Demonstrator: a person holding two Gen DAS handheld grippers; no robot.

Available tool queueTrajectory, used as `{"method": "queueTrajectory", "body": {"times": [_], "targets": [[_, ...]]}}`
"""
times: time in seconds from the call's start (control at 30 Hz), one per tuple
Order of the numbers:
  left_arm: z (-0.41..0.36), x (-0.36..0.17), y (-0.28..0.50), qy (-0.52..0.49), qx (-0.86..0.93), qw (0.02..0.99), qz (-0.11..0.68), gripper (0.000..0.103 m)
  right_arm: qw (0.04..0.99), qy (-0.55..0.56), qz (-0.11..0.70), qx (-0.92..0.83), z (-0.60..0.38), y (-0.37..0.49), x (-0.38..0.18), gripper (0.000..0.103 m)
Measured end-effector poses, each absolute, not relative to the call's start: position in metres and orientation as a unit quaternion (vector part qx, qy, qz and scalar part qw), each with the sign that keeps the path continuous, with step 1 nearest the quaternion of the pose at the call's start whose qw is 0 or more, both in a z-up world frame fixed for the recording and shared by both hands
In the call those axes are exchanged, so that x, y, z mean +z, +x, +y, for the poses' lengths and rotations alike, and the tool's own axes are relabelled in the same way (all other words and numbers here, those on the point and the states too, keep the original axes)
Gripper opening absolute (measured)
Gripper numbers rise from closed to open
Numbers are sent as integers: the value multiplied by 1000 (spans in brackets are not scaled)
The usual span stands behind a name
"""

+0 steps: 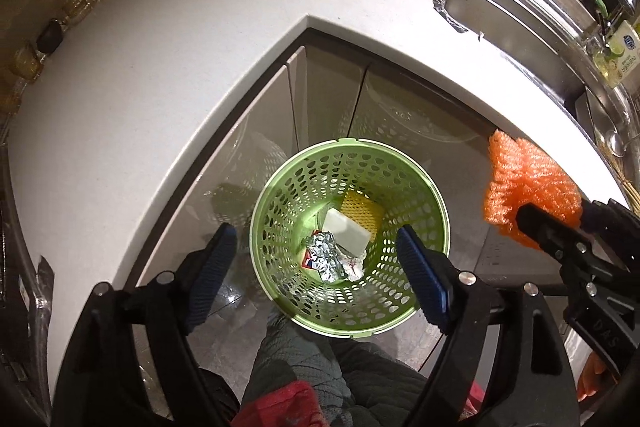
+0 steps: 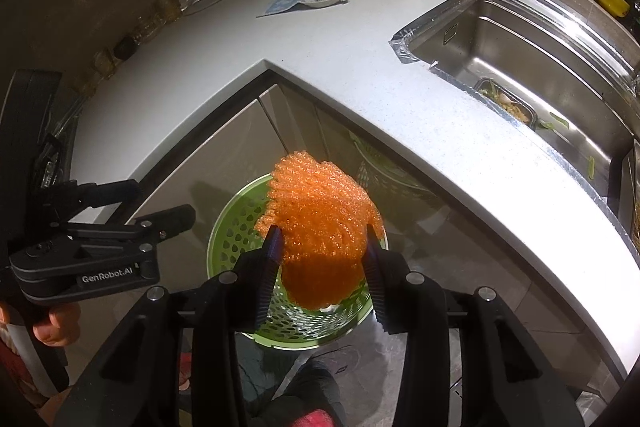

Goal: Collect trash
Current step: 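Carry both items over the green basket and open both tools to drop them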

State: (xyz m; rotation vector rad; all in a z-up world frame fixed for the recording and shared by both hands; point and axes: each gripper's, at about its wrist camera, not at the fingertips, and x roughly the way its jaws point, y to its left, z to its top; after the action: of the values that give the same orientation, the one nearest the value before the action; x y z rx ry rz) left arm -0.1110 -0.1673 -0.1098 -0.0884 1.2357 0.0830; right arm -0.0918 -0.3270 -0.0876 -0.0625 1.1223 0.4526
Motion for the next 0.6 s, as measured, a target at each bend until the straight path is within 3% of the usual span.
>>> {"method": "queueTrajectory", "body": {"times": [0.13, 0.3, 0.4, 0.6], "targets": [[-159, -104, -111, -38, 52, 819, 571, 82, 816, -32, 534, 219, -318, -91, -93, 47], [-150, -103, -111, -43, 61, 820, 568, 83, 814, -28, 537, 217, -314, -91, -95, 67], [-148, -101, -110, -45, 63, 819, 568, 84, 818, -23, 534, 214, -314, -89, -90, 73], [-145, -95, -106, -41, 59, 824, 562, 86, 826, -8, 525, 208, -318, -82, -78, 78]]}}
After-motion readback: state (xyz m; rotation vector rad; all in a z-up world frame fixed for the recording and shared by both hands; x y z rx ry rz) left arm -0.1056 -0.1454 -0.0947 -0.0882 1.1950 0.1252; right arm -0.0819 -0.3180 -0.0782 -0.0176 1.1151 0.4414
